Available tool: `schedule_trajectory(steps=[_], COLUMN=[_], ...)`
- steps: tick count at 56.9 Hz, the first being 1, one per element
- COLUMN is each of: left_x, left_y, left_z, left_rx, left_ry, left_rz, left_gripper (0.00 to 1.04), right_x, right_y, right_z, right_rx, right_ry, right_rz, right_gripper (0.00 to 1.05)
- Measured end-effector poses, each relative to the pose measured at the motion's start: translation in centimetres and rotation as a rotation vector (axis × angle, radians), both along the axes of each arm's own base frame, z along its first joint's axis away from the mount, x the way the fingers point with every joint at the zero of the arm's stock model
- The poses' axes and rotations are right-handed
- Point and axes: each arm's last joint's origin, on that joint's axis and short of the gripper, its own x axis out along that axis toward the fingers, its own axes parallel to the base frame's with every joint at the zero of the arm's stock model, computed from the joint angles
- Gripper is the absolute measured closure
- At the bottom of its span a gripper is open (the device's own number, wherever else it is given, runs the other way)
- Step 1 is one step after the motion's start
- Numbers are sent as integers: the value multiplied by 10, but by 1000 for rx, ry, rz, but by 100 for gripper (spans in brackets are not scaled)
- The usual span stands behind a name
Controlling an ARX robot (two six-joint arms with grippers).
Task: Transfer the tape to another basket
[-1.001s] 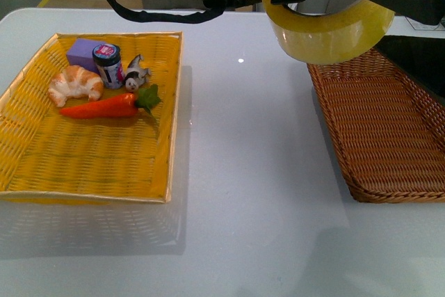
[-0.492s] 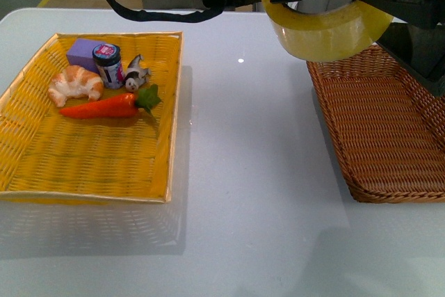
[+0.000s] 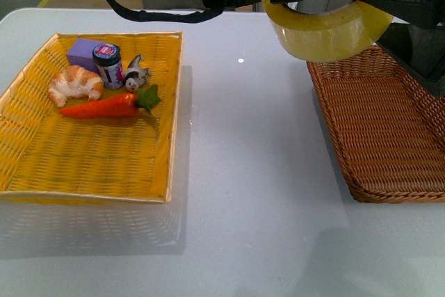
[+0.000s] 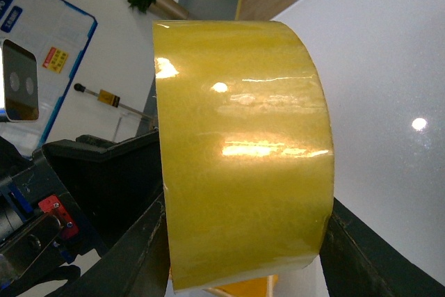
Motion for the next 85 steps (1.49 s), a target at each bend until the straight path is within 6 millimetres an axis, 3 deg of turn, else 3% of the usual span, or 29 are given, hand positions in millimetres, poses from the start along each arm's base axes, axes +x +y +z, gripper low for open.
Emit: schedule_trajectory(steps=[27,59,85], left_x=[1,1,2], left_y=[0,-1,2], left_z=[1,2,8], left_rx=[-15,-29,-56], left_ry=[-6,-4,-21], left_rz=[-1,-11,-5], left_gripper=[89,8,9], right_x=[2,2,9], right_y=[0,-1,-18], right_z=[2,2,1], right_rx=[0,-8,-7], right_ry=[-8,-7,4], right_rz=[1,3,-73], right_gripper=[56,57,57])
